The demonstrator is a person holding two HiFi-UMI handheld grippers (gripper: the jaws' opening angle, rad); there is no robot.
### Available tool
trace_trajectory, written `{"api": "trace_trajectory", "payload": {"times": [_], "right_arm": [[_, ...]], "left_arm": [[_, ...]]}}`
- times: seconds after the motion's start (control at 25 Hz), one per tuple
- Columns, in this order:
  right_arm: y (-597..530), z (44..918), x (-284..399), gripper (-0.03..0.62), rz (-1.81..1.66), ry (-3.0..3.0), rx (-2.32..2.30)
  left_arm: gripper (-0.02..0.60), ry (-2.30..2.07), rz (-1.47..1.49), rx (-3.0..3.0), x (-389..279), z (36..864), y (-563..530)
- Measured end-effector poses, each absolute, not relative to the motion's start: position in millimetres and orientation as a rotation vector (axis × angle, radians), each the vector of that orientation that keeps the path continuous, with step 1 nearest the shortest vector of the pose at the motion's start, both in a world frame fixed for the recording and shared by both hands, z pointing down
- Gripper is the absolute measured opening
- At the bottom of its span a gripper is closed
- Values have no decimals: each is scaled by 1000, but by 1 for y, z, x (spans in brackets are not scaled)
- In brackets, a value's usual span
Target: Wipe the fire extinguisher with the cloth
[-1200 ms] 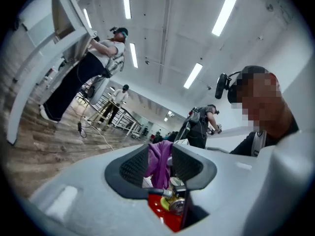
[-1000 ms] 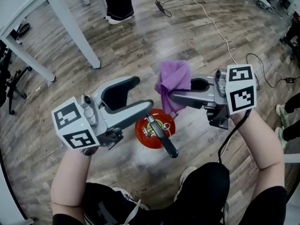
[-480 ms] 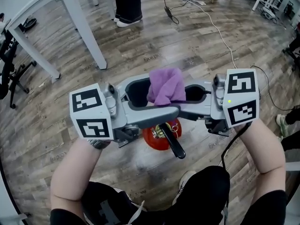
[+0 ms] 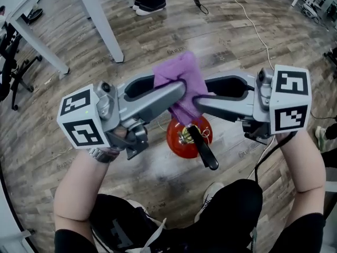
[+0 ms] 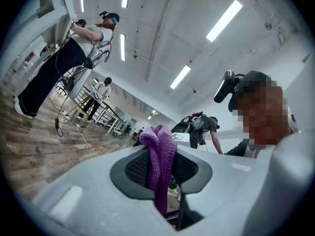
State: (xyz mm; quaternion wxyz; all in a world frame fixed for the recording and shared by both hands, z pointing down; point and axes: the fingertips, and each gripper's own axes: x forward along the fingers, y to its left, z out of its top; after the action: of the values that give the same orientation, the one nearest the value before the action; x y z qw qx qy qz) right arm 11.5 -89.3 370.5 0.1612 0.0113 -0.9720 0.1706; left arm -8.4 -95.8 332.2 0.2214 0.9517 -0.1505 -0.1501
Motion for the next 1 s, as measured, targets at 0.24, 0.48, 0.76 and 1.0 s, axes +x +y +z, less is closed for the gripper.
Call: {"api": "trace_trajectory", "payload": {"times": [0.24,0.48,0.76,1.0], "right_arm": [[-129,352,68,5,475,-2873,301],[-160,395,122,5,568,-2820,641],[-150,460,135,5,679,-2713,693],[-148,479,140,5,754,-2690,707]], "left_arm": [[78,-459,-398,2546,-55,345,-91],[78,-548,-277,2395,-76,418,-87],[80,-225,-202,2203,-53,477,-72],[80,28,-154,2140,-29,478,-84]]}}
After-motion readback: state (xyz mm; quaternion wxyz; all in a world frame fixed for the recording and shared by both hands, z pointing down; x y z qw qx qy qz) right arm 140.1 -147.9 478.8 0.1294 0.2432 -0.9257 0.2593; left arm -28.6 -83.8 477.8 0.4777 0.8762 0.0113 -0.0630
